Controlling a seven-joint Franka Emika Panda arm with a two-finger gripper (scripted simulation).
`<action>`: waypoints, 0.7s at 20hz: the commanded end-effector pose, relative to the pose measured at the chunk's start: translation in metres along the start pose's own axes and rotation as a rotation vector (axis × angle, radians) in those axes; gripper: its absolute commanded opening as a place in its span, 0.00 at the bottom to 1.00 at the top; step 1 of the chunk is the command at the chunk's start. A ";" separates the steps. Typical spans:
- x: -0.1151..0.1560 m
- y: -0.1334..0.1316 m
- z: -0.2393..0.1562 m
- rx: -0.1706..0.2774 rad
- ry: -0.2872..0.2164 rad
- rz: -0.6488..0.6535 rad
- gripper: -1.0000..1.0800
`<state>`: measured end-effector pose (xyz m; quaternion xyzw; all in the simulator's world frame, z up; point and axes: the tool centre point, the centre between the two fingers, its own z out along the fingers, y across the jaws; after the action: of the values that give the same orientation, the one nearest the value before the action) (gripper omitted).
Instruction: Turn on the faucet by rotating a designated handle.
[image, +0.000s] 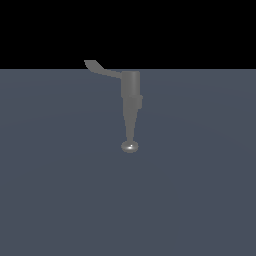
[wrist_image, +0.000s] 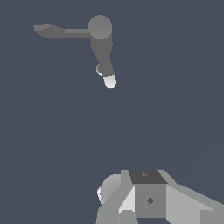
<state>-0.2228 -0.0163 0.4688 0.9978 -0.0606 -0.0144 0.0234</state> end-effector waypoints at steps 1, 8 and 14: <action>0.009 -0.003 0.001 0.002 0.001 0.042 0.00; 0.041 -0.017 0.008 0.010 0.003 0.193 0.00; 0.069 -0.030 0.016 0.016 0.005 0.327 0.00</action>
<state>-0.1586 0.0017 0.4524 0.9785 -0.2051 -0.0083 0.0184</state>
